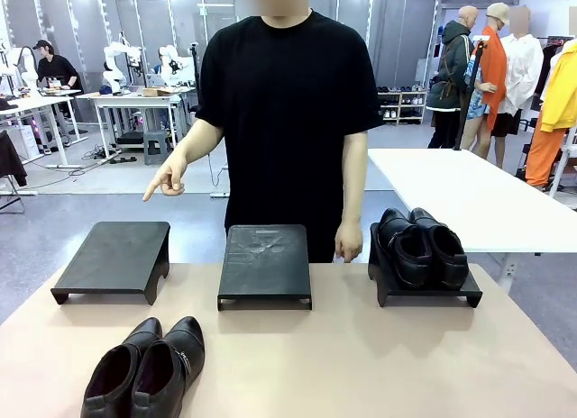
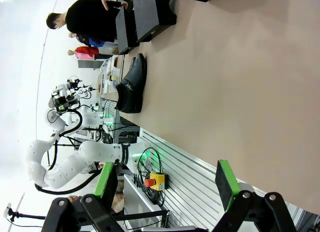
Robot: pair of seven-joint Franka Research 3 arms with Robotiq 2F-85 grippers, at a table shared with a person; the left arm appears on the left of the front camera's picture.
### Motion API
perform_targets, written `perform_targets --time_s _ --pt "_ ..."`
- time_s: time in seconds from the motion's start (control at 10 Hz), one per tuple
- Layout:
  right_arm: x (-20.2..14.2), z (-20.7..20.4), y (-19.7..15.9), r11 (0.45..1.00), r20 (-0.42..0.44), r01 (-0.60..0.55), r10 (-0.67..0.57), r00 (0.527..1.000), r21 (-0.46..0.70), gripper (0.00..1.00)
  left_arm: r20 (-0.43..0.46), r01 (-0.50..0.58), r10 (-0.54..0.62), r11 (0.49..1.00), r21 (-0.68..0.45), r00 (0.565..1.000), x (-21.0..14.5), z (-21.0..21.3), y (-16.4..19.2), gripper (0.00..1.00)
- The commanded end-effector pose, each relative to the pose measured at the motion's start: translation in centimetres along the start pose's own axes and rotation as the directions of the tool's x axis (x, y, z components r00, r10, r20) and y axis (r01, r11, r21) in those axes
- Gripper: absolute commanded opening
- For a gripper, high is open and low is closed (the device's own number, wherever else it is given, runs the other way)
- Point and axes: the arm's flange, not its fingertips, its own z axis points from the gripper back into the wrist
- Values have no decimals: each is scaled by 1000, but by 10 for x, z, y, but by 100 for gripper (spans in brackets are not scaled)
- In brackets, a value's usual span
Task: Place the shoes on the stand as instructed by the person.
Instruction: Pick up another pair of Shoes and place it on the Shoes Stand indicated by the person.
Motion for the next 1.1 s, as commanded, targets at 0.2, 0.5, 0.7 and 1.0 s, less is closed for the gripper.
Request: perform_targets --time_s 0.2,0.5,0.7,1.0 --pt "0 1 3 1000 12 -8 8 1000 13 100 -231 -31 83 975 222 969 23 -132 -66 100" --pt "0 1 3 1000 12 -8 8 1000 13 100 -268 -43 155 923 381 951 43 -203 -76 100" --pt "0 1 3 1000 12 -8 8 1000 13 100 -208 -63 198 853 518 958 49 -238 -68 100" --pt "0 1 3 1000 12 -8 8 1000 13 100 -156 -116 240 824 555 958 45 -278 -52 100"
